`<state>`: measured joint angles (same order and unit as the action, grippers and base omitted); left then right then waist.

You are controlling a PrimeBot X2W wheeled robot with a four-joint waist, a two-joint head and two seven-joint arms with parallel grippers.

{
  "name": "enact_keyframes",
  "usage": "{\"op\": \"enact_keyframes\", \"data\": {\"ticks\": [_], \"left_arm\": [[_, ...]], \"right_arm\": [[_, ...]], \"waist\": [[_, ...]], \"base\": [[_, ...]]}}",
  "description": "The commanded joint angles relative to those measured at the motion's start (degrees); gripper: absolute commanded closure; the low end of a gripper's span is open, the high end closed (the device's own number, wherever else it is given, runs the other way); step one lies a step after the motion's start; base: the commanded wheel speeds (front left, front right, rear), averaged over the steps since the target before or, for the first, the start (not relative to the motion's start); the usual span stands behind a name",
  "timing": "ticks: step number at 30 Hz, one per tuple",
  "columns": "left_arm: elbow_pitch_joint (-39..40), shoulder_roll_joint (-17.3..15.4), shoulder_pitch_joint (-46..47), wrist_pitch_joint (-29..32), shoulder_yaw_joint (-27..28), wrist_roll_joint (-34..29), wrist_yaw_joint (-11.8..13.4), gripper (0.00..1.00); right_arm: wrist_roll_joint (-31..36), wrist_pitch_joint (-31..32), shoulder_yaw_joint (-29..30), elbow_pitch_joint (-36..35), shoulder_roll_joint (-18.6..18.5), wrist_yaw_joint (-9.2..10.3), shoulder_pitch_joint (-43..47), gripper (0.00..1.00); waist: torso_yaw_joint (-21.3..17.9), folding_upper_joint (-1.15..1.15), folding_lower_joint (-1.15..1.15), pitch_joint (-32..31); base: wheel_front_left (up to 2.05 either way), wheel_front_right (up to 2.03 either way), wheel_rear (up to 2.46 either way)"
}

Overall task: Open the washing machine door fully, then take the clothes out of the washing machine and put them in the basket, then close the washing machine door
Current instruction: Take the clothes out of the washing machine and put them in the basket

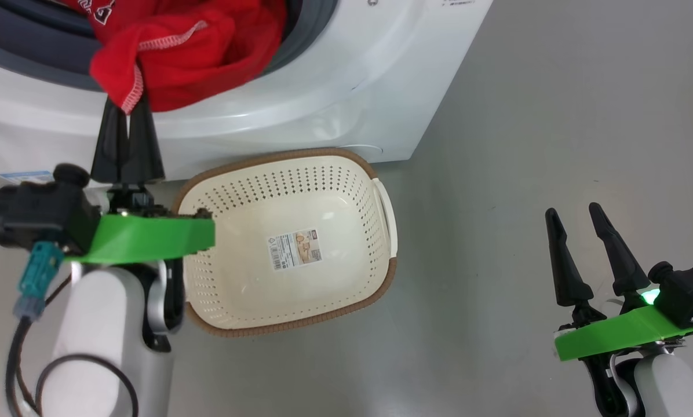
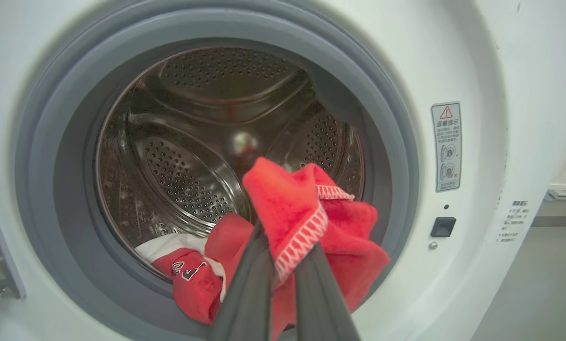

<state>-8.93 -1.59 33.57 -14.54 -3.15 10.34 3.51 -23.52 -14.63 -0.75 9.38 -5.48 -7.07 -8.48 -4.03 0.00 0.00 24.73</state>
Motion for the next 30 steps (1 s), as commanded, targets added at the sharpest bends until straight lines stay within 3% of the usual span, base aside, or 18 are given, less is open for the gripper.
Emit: {"op": "enact_keyframes", "data": {"ticks": [1, 6, 13, 30], "left_arm": [[3.14, -1.31, -1.09, -0.46, 0.87, 0.25, 0.84, 1.00], [9.23, -1.30, -2.02, -0.46, -0.56, 1.11, 2.95, 1.00], [13.69, -1.30, -2.35, -0.46, -2.66, 0.91, 4.00, 1.00], [-4.97, -1.29, -2.49, -0.46, -2.56, 4.63, 2.31, 1.00]], "right_arm": [[0.84, -0.37, -1.06, -1.47, -0.89, -0.42, 0.49, 0.00], [0.73, -0.37, -0.95, -1.63, -1.08, -0.42, -0.02, 0.00], [0.58, -0.37, -0.88, -1.60, -1.01, -0.42, -0.78, 0.00], [0.17, -0.37, -1.76, -1.97, -0.35, -0.42, -2.98, 0.00]], "waist": [[0.20, 0.00, 0.00, 0.33], [0.40, 0.00, 0.00, 1.15], [0.25, 0.00, 0.00, 1.93], [-1.09, 0.00, 0.00, 6.20]], "base": [[0.00, 0.00, 0.00], [0.00, 0.00, 0.00], [0.00, 0.00, 0.00], [0.00, 0.00, 0.00]]}}
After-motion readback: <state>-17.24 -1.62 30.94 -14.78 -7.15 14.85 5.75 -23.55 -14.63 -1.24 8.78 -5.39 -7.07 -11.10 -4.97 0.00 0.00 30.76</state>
